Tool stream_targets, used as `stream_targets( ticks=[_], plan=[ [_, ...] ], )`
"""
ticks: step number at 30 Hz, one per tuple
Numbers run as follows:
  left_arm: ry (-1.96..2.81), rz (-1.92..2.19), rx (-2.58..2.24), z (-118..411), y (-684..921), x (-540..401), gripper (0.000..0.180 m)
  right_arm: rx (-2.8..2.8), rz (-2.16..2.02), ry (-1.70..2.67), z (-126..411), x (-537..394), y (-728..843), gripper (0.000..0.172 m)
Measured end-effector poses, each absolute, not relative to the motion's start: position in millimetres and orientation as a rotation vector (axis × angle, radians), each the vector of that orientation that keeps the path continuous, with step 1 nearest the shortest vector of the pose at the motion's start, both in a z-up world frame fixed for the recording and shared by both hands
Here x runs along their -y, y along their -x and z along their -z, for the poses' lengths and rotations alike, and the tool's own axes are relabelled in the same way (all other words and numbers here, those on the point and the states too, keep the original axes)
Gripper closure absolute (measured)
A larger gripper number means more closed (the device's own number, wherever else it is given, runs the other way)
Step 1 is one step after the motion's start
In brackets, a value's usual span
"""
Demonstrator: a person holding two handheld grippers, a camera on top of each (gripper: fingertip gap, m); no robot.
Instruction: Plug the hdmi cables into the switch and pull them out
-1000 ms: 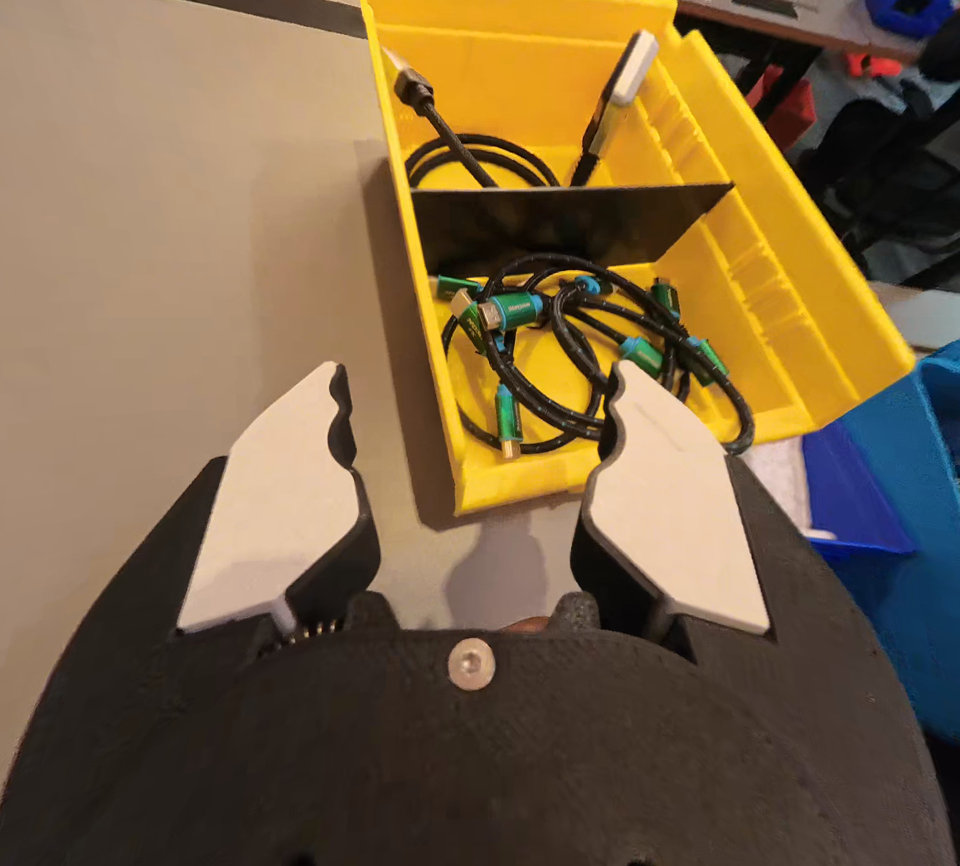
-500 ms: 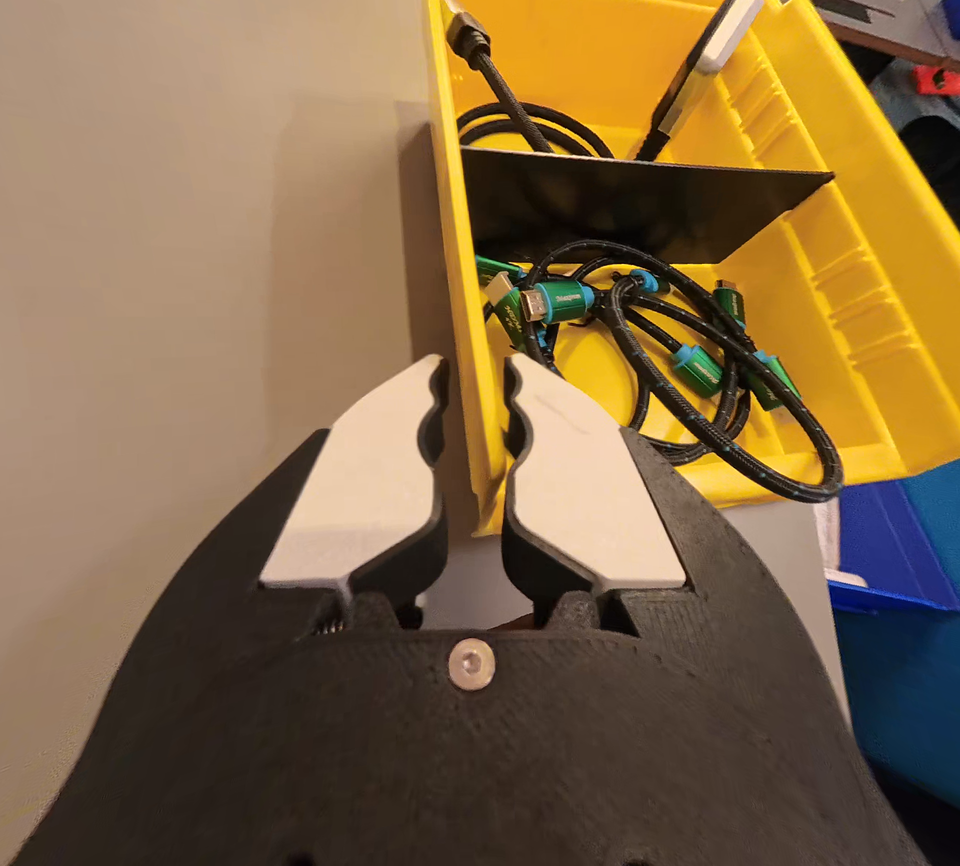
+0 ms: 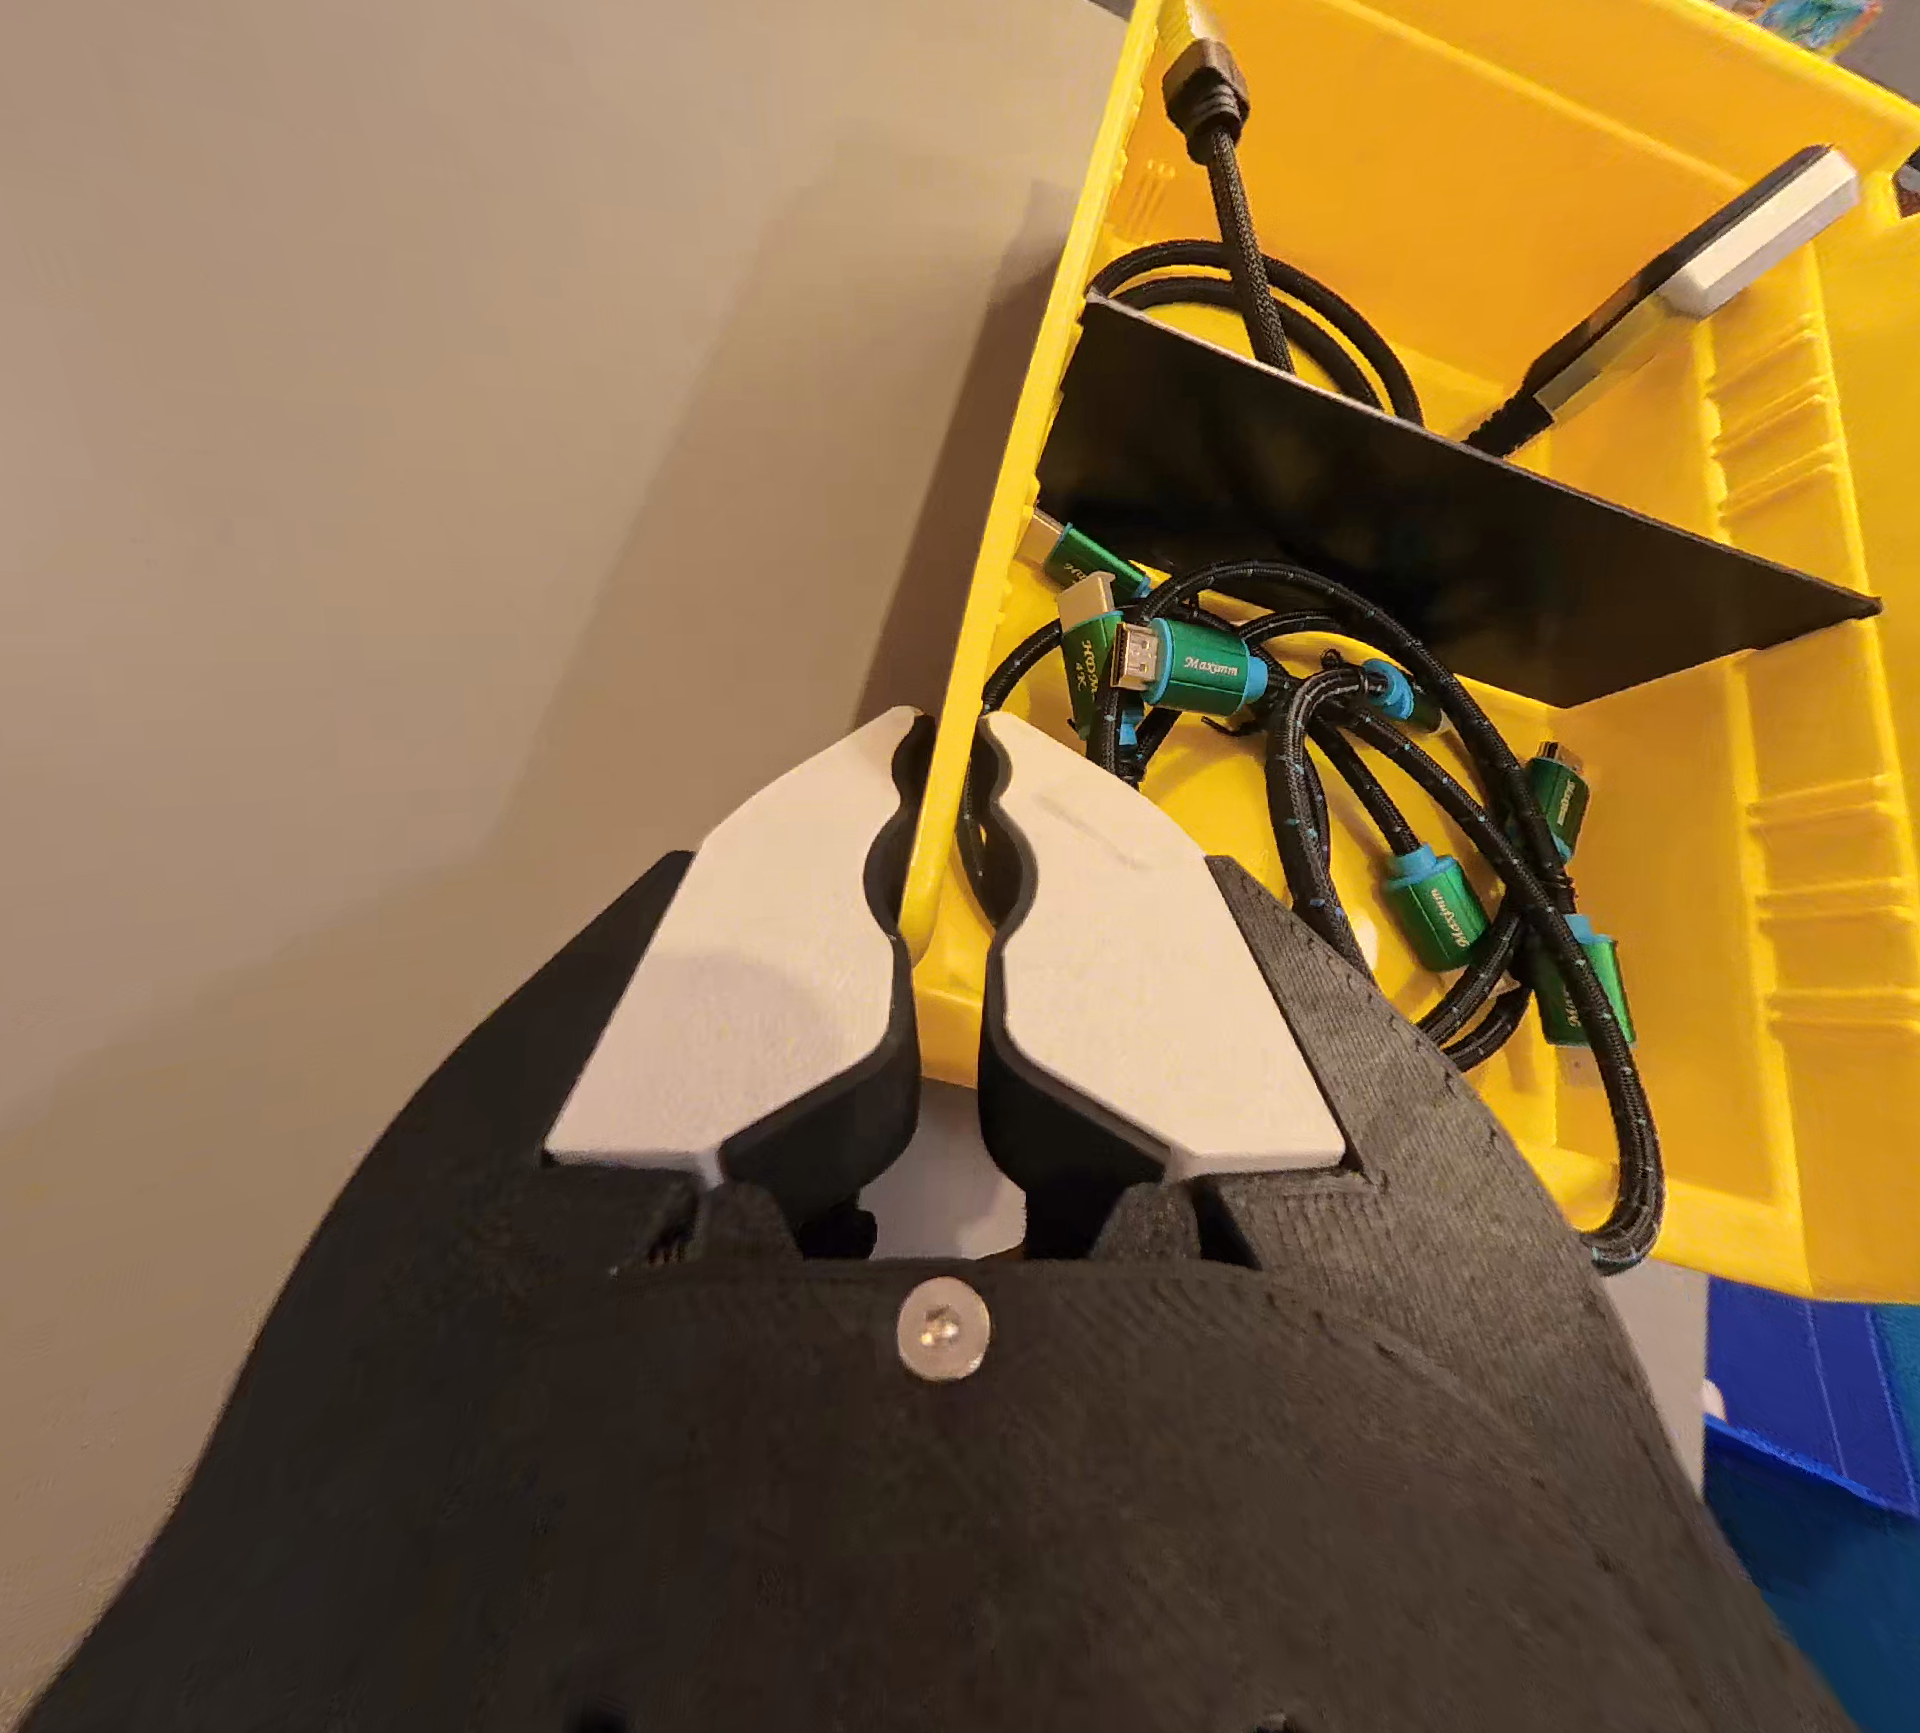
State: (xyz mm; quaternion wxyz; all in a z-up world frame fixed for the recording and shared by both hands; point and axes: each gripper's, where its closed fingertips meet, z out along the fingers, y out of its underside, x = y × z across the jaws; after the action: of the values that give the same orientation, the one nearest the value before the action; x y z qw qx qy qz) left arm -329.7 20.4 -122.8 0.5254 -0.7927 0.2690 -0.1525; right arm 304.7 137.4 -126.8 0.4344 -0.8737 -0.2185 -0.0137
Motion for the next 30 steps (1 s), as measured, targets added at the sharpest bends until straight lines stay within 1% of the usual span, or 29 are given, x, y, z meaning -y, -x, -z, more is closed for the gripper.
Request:
stream_targets(
  ticks=[1,8,19,25,30],
  plan=[
    [1.883,0.401,-0.691,123.0,322.0,-15.9,0.178,0.556,0.019,2.169,126.9,-138.4,-300.2,0.165],
    [1.780,0.656,-1.009,123.9,268.7,9.0,0.178,0.684,-0.119,2.114,126.8,-143.6,-255.1,0.166],
    [1.612,1.016,-1.401,126.7,186.7,32.6,0.176,1.034,-0.365,1.990,127.4,-164.1,-171.0,0.166],
    [1.530,1.115,-1.526,126.9,146.8,42.3,0.176,1.212,-0.544,1.878,127.2,-171.0,-115.1,0.166],
    [1.535,1.113,-1.527,126.9,140.6,45.2,0.176,1.191,-0.714,1.821,125.8,-181.6,-95.7,0.167]
  ],
)
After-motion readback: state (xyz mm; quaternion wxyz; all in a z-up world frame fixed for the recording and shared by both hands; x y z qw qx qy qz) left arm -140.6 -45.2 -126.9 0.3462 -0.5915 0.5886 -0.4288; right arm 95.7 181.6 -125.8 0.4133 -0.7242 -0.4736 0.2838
